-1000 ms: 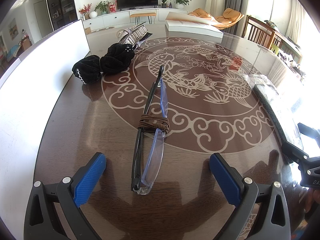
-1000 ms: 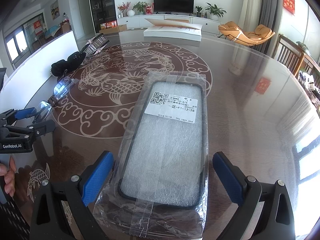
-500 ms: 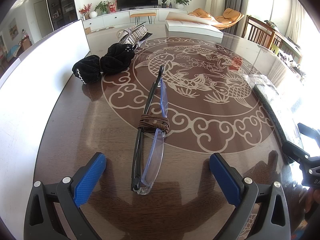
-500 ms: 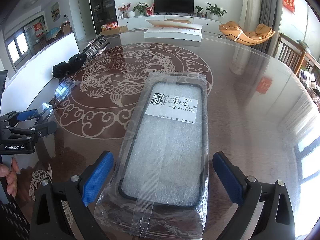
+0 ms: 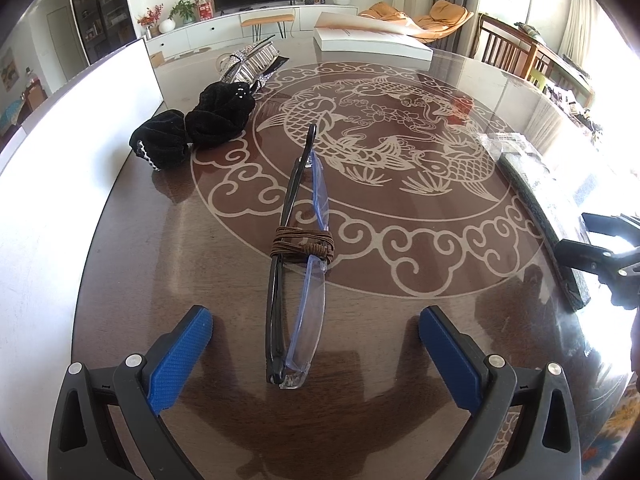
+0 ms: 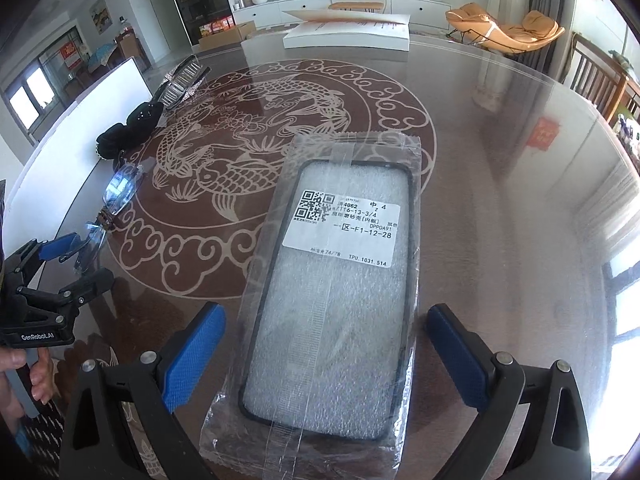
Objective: Organize objects
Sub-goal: 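Carry the package and eyeglasses into the cardboard box with both grippers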
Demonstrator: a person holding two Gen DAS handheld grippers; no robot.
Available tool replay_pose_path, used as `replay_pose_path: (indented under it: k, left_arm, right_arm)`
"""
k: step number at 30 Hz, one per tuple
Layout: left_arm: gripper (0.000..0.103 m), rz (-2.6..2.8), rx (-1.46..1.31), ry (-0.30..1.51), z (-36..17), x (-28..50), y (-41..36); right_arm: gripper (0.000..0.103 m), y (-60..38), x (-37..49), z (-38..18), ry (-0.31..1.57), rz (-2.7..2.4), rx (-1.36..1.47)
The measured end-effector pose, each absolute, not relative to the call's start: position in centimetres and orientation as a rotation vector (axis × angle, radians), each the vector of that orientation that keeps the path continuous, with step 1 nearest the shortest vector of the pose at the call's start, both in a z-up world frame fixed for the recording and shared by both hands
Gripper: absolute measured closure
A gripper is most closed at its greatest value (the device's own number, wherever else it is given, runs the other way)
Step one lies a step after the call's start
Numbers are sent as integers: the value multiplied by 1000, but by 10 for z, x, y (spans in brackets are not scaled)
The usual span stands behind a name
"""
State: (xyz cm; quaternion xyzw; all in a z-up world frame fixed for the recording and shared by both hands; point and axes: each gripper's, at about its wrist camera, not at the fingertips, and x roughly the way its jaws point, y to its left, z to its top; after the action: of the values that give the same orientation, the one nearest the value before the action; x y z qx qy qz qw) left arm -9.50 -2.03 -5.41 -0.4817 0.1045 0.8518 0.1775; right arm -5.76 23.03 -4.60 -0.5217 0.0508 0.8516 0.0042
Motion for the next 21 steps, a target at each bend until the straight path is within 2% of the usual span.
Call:
replay_pose_path:
  k: [2,3,4,5,6,7,15,21]
  left_arm:
    - [17,2426,-1318,293,-50,-93,-21]
    - [42,2431,-1294,296,-47,-92,-21]
    - [74,2432,-1274,301,-44,-91,-22]
    - [80,2440,-1261,320,-43,-90,-22]
    - [80,2455,-1236,324,-40,-88,-24]
    - [80,2465,-1208,301,-36,-86,-27]
    - [80,2518,-1008,7,19,-72,-60]
    - [80,2568,-898,-160,63,-62,-96]
  right_arm:
    - [1,227,-72,-50,84,2619,-1698]
    - [0,224,-77,-52,29,2605,-1718]
    - [1,221,-80,-52,-6,2611,-1728]
    - [2,220,-81,-53,-16,2620,-1734]
    - [10,219,-81,-51,-18,2630,-1727]
    - [24,219,-79,-47,-17,2639,-1713]
    - [26,222,-59,-22,197,2723,-1686]
    - [26,205,-57,25,226,2864,-1572]
